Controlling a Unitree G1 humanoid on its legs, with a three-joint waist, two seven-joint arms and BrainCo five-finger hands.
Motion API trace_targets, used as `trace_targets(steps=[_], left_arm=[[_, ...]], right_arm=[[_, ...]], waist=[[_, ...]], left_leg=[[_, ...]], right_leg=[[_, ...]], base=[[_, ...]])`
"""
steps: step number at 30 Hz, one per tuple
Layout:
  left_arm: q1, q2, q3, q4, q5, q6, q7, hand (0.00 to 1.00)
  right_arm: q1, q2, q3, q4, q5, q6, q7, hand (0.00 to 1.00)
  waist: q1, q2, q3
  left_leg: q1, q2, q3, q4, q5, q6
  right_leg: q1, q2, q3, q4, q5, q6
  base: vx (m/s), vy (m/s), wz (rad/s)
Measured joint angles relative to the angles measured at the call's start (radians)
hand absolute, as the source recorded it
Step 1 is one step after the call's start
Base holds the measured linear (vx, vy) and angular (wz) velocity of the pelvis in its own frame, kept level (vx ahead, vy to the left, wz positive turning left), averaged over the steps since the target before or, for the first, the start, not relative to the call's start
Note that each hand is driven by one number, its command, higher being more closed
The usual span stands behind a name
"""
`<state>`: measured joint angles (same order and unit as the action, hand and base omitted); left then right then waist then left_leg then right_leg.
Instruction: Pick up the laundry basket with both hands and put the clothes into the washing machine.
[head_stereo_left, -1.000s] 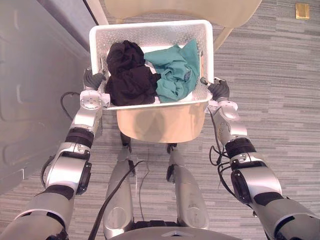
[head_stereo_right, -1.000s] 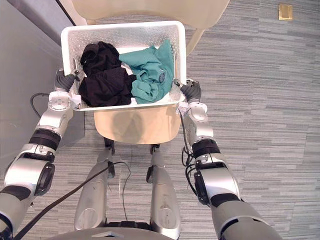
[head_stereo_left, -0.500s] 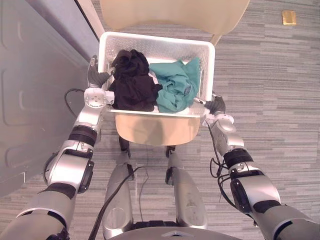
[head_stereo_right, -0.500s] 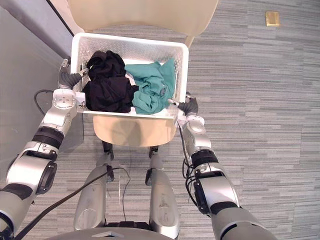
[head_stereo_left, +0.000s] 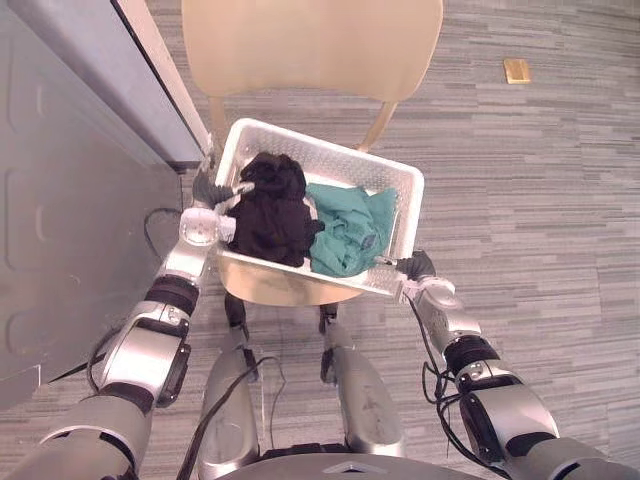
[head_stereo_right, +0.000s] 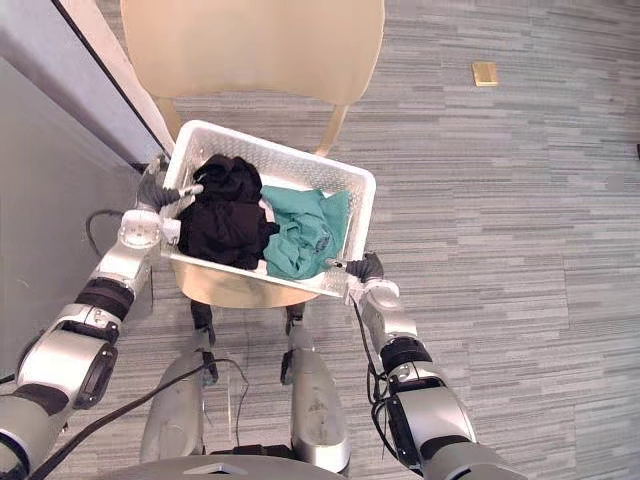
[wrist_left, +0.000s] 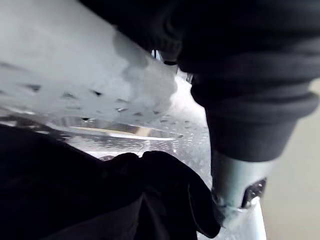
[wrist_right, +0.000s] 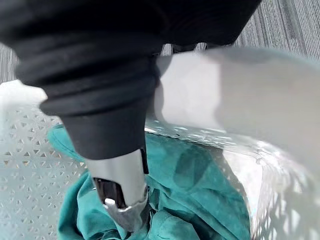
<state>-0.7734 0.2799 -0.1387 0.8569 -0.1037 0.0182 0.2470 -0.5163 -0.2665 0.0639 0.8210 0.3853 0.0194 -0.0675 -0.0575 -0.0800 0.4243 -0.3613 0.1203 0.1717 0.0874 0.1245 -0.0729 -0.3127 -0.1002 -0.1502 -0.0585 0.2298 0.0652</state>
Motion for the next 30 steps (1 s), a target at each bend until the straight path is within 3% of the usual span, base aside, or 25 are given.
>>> trace_targets(steps=[8, 18, 30], left_arm=[[0.051, -0.015, 0.107, 0.07, -0.013, 0.0, -0.008, 0.0], [0.091, -0.034, 0.119, 0.079, -0.06, -0.004, -0.008, 0.0], [-0.13, -0.028, 0.098, 0.101, -0.13, -0.004, 0.062, 0.0]], right_arm=[[-0.123, 0.021, -0.019, 0.1, -0.001, 0.003, 0.002, 0.0], [-0.198, 0.023, -0.039, 0.14, 0.006, -0.016, -0.007, 0.0], [-0.35, 0.041, -0.086, 0.127, 0.051, -0.059, -0.052, 0.0]], waist=[[0.013, 0.003, -0.005], [0.048, 0.021, -0.034], [0.058, 0.022, -0.034]], left_leg=[[0.013, 0.0, -0.003, -0.003, 0.005, 0.0], [-0.004, -0.004, -0.039, -0.04, 0.03, -0.01], [-0.062, 0.001, -0.03, -0.069, 0.062, -0.013]], right_leg=[[0.015, 0.001, -0.002, -0.001, 0.002, -0.002], [-0.001, 0.001, -0.039, 0.009, -0.016, -0.01], [-0.086, 0.001, -0.042, 0.04, -0.008, -0.014]], base=[[-0.03, -0.018, 0.01], [-0.05, -0.021, 0.11], [-0.07, -0.025, 0.0]])
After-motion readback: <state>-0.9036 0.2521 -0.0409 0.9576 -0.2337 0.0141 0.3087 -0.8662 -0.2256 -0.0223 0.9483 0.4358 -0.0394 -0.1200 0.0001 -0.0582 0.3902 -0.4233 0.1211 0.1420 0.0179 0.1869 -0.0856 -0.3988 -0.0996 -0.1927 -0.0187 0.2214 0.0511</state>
